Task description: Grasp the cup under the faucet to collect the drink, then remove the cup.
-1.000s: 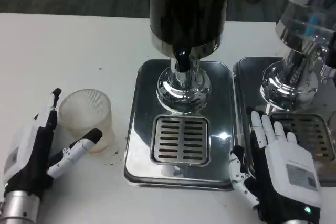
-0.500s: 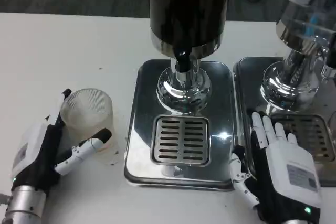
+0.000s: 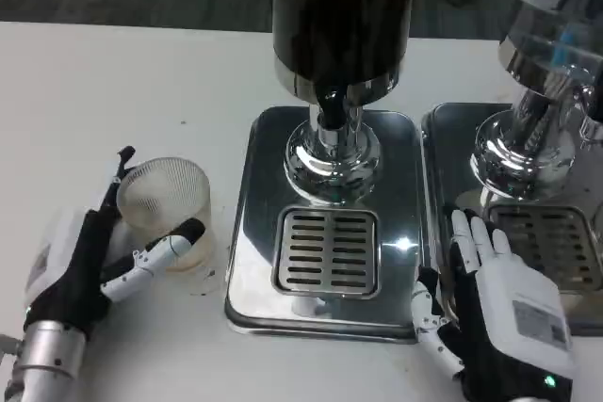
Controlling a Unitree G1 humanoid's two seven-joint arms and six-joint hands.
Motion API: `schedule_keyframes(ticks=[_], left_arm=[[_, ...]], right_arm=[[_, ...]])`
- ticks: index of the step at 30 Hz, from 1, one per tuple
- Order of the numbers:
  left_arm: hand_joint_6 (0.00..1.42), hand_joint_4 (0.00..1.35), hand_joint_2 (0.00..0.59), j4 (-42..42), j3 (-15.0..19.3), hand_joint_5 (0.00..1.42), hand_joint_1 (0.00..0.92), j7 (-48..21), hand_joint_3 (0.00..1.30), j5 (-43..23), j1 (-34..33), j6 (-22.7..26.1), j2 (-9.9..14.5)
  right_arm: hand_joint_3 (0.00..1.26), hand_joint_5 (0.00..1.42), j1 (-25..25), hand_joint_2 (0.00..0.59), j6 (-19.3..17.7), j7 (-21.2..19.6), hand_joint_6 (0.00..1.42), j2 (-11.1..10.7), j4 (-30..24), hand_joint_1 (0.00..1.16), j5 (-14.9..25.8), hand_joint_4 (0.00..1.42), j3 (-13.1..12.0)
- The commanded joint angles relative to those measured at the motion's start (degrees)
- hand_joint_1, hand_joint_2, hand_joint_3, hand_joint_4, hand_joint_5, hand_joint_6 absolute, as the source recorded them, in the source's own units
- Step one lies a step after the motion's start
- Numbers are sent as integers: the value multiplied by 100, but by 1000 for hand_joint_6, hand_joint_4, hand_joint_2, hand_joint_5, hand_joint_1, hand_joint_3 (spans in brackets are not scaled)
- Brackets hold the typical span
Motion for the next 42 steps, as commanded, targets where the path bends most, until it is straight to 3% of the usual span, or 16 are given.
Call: schedule_keyframes(ticks=[1, 5, 12, 29, 42], left_arm=[[658, 305, 73, 132, -83, 567, 271, -5, 209, 64, 4, -63, -30], [862, 509, 96, 168, -120, 782, 308, 61, 388, 110, -29, -101, -18], [970, 682, 112, 80, -151, 921, 360, 471, 566, 248, -24, -218, 16], [956, 734, 97, -137, -88, 959, 413, 1497, 622, 541, -101, -483, 78], [948, 738, 85, -223, -383, 952, 447, 1512, 637, 916, -460, -691, 27]], right_arm=[[16, 0, 2, 550, 43, -30, 96, 62, -4, 96, 47, 0, -1], [24, 0, 22, 550, 36, -78, 110, 89, -14, 95, 37, 0, 6], [24, 0, 15, 550, 31, -94, 114, 123, 12, 94, 46, 0, -11], [25, 0, -72, 548, 5, -120, 120, 140, 80, 95, 58, 0, -56], [25, 0, -58, 545, 55, -196, 119, 77, -101, 109, -93, 0, -114]])
